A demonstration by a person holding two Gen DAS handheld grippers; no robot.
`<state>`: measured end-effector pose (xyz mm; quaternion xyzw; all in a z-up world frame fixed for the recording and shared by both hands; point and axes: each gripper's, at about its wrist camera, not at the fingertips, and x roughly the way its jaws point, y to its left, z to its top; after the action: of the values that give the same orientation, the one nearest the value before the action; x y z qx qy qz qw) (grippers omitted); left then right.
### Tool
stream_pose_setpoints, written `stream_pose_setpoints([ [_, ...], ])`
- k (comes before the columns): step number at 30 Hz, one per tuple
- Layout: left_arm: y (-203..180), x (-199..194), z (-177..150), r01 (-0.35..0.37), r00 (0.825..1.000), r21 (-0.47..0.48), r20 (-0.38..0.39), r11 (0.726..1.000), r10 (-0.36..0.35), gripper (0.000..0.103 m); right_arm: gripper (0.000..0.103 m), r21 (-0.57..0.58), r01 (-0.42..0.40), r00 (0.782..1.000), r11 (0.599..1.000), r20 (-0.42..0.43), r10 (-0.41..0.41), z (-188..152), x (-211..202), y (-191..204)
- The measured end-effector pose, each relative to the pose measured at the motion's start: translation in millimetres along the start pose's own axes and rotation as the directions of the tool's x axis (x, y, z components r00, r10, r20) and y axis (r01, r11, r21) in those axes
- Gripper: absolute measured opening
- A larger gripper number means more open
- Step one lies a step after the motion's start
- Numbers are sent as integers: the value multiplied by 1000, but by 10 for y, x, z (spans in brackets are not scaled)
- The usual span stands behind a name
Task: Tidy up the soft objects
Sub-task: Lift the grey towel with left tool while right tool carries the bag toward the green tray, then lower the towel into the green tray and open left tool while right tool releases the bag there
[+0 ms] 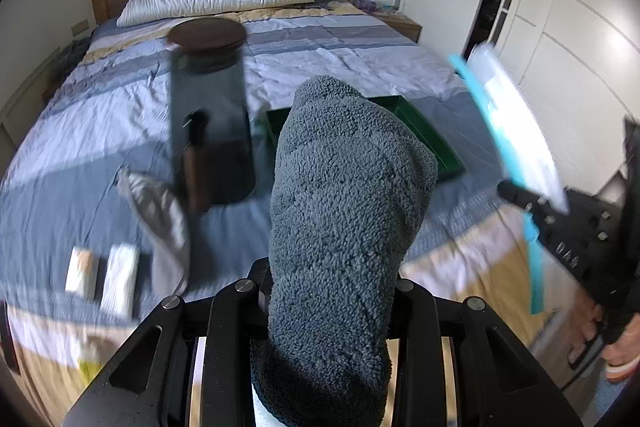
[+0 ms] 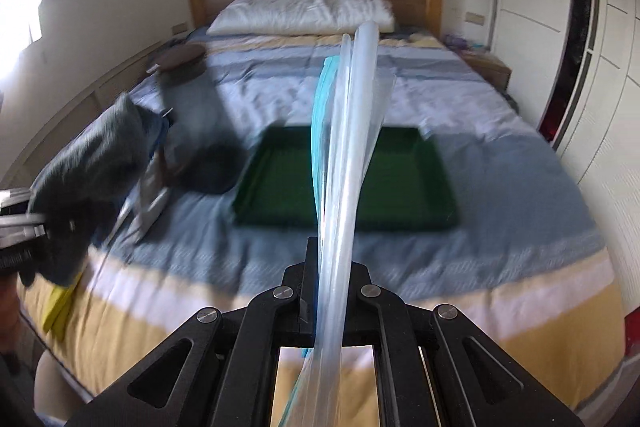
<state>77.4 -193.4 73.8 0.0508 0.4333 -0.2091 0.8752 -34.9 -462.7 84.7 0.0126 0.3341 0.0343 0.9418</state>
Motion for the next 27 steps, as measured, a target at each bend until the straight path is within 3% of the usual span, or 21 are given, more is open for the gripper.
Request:
stream_pose_setpoints([
  [6, -193, 674, 528, -33, 999, -81, -37, 996, 30, 27, 4, 13, 16, 1000, 1000, 15, -17, 512, 535, -285],
  [12, -179, 1277, 872, -100, 994, -118, -54, 988, 94, 27, 4, 18, 42, 999, 999, -11, -42, 879, 1429, -344],
  [22, -161, 2048, 826, -185, 977, -120, -129, 975, 170, 28, 4, -47, 63, 987, 997, -144, -69, 1271, 3041, -364],
  [27, -226, 2298, 772, -220, 969, -106, -137, 970, 205, 29, 5, -46, 66, 981, 997, -178, -73, 1246, 3451, -356],
])
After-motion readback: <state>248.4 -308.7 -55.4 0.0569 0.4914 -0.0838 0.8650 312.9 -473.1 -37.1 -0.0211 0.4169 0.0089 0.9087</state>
